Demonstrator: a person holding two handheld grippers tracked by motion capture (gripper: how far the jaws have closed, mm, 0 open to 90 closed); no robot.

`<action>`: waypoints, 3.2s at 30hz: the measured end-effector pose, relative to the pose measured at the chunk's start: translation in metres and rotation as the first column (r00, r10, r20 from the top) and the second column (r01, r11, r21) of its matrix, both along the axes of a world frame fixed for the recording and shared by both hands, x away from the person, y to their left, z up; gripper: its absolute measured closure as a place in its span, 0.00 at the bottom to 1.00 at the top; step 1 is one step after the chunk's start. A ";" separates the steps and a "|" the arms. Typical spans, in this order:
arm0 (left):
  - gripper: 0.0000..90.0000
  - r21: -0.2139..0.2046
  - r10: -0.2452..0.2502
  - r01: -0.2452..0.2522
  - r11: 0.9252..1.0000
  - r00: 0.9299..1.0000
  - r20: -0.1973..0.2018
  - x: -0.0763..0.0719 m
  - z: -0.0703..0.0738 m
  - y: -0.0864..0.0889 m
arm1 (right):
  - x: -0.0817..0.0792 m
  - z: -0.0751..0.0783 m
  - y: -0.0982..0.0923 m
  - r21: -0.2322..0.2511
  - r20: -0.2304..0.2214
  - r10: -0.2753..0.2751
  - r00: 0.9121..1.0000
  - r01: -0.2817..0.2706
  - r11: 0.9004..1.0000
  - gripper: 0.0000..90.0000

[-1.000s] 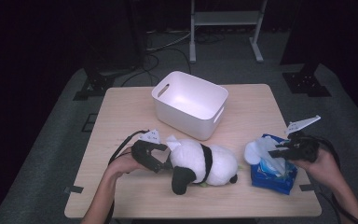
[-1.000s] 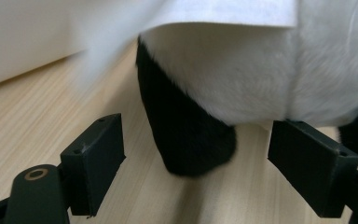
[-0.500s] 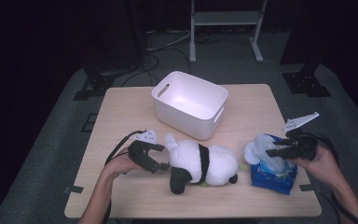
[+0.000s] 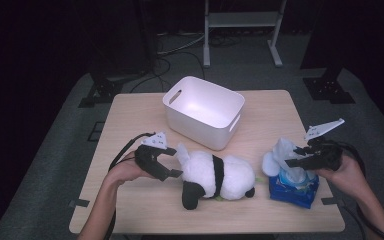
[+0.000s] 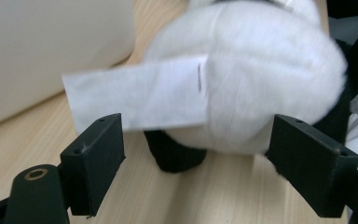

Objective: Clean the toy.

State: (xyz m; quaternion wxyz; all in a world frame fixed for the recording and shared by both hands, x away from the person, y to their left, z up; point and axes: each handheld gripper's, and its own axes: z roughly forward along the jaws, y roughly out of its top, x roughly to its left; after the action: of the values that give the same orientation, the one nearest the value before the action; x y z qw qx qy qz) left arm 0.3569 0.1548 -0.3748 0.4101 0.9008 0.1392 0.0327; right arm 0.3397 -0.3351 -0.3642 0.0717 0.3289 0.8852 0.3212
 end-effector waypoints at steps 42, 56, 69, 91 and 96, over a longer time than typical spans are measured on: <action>0.19 0.015 -0.134 0.134 0.991 0.991 -0.021 -0.011 0.003 -0.037 | 0.005 0.013 0.008 -0.022 0.069 -0.008 0.998 0.009 1.000 0.65; 0.19 0.009 -0.173 0.173 0.985 0.985 0.007 -0.017 0.010 -0.049 | 0.010 0.014 0.020 -0.047 0.075 0.013 0.997 -0.010 0.999 0.53; 0.19 0.029 -0.170 0.170 0.985 0.985 -0.009 -0.016 0.003 -0.051 | 0.009 0.007 0.016 -0.016 0.002 0.021 1.000 -0.021 1.000 0.52; 0.10 0.081 -0.144 0.147 0.986 0.989 -0.038 -0.020 -0.001 -0.049 | 0.006 0.003 0.106 0.096 -0.040 0.334 0.942 -0.329 0.939 0.40; 0.10 0.074 -0.138 0.140 0.987 0.990 -0.034 -0.021 -0.004 -0.047 | 0.007 -0.009 0.132 0.048 -0.076 0.388 0.918 -0.385 0.921 0.34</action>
State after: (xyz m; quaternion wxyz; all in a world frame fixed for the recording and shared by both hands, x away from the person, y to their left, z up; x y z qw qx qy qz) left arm 0.3355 0.1076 -0.3787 0.3748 0.9236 0.0806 -0.0035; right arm 0.3467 -0.2030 -0.3735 -0.0358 0.1619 0.9296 0.3290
